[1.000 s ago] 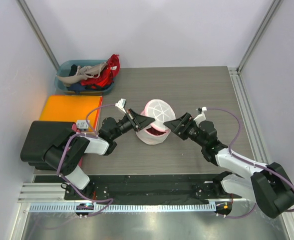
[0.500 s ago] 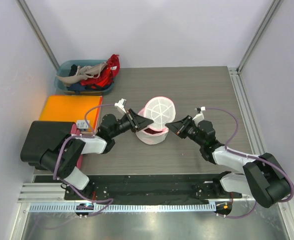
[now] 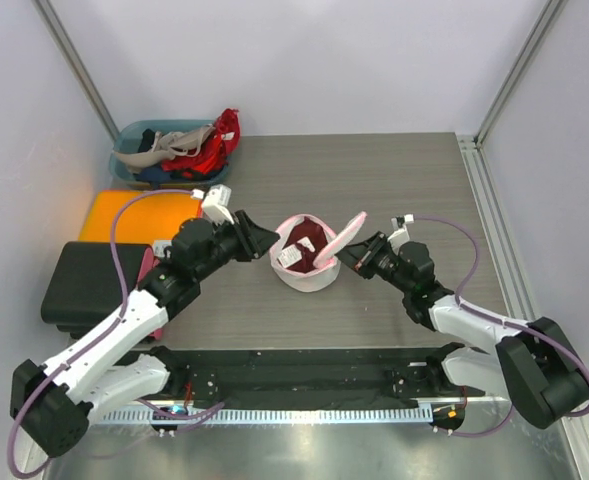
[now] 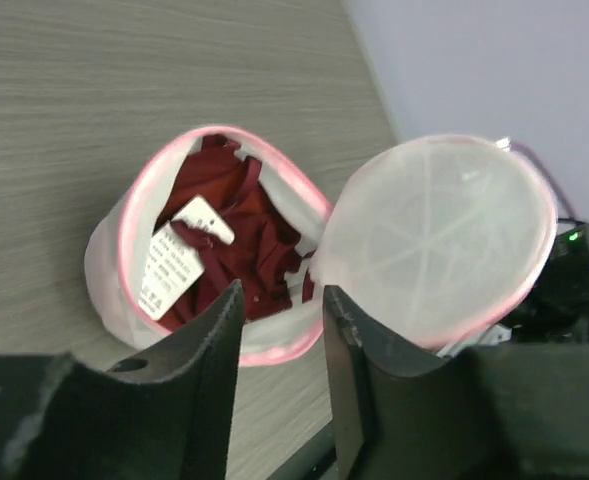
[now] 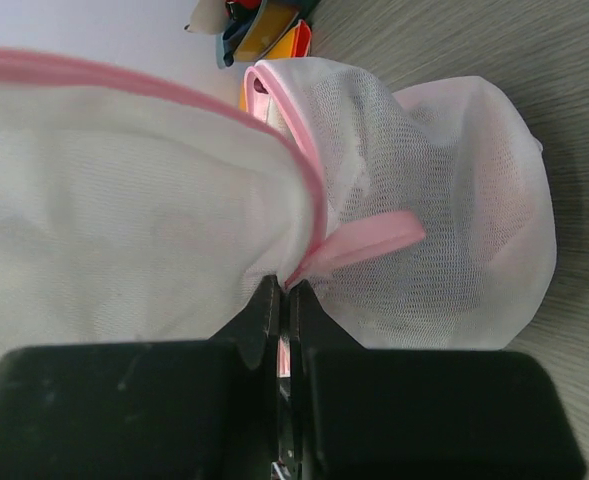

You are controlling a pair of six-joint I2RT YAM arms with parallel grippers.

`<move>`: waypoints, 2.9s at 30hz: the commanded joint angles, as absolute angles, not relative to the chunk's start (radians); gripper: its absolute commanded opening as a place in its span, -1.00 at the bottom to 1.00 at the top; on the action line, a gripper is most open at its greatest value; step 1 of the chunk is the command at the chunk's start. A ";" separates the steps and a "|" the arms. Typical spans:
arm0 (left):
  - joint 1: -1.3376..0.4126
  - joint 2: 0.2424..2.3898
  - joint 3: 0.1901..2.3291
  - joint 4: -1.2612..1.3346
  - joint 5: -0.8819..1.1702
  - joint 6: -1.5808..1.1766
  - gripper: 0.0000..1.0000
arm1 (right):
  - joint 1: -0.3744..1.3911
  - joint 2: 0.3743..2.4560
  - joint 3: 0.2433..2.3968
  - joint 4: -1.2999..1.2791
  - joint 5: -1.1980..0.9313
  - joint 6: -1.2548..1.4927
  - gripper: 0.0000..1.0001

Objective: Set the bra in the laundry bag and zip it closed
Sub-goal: Close the laundry bag at the center of the board, then zip the zipper on the laundry bag.

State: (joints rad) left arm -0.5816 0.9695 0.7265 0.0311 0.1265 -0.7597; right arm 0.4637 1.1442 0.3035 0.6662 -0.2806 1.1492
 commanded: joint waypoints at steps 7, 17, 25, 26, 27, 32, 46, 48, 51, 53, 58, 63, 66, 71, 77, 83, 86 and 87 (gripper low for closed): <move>-1.031 0.900 0.729 -0.175 -0.386 -0.759 -0.23 | 0.472 1.020 0.451 0.365 -0.238 1.218 -0.97; -1.052 1.000 0.781 -0.034 -0.242 -0.718 0.02 | 0.472 1.002 0.477 0.314 -0.302 1.155 -0.72; -1.081 1.233 0.949 -0.066 -0.294 -0.707 -0.16 | 0.479 1.012 0.471 0.350 -0.337 1.154 -0.21; -1.086 1.241 0.971 -0.077 -0.310 -0.707 -0.16 | 0.479 1.014 0.471 0.353 -0.341 1.154 -0.21; -1.095 1.249 0.979 -0.092 -0.348 -0.712 -0.15 | 0.479 1.014 0.471 0.351 -0.339 1.151 -0.21; -1.106 1.285 1.043 -0.176 -0.396 -0.724 -0.07 | 0.479 1.035 0.460 0.362 -0.356 1.149 -0.17; -1.140 1.439 1.150 -0.267 -0.492 -0.540 -0.63 | 0.477 1.037 0.411 0.437 -0.342 1.152 -0.81; -1.140 1.443 1.157 -0.271 -0.506 -0.517 -0.52 | 0.477 1.032 0.411 0.431 -0.341 1.149 -0.84; -1.140 1.465 1.177 -0.296 -0.535 -0.512 -0.46 | 0.477 1.031 0.411 0.431 -0.347 1.149 -0.88; -1.140 1.486 1.198 -0.313 -0.546 -0.509 -0.46 | 0.479 1.034 0.411 0.433 -0.348 1.150 -0.88; -1.140 1.499 1.200 -0.322 -0.560 -0.508 -0.46 | 0.479 1.034 0.413 0.436 -0.353 1.154 -0.90; -1.140 1.517 1.209 -0.314 -0.561 -0.499 -0.47 | 0.479 1.035 0.414 0.437 -0.356 1.155 -0.91; -1.140 1.523 1.206 -0.305 -0.561 -0.489 -0.48 | 0.479 1.032 0.413 0.437 -0.357 1.158 -0.91; -1.138 1.539 1.215 -0.319 -0.577 -0.495 -0.49 | 0.479 1.029 0.413 0.439 -0.359 1.161 -0.92; -1.126 1.529 1.207 -0.316 -0.611 -0.506 -0.60 | 0.479 1.020 0.413 0.431 -0.360 1.160 -0.94; -1.108 1.516 1.203 -0.304 -0.600 -0.494 -0.80 | 0.479 1.016 0.405 0.426 -0.364 1.151 -0.99; -1.098 1.516 1.198 -0.301 -0.588 -0.492 -0.88 | 0.479 1.012 0.400 0.430 -0.368 1.149 -0.98; -1.097 1.511 1.193 -0.302 -0.588 -0.494 -0.90 | 0.480 1.012 0.400 0.428 -0.368 1.146 -0.98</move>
State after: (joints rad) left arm -1.1160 1.5352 1.1759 -0.3138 -0.5560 -0.5110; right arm 0.4744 1.0443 0.4015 0.3813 -0.3534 1.1576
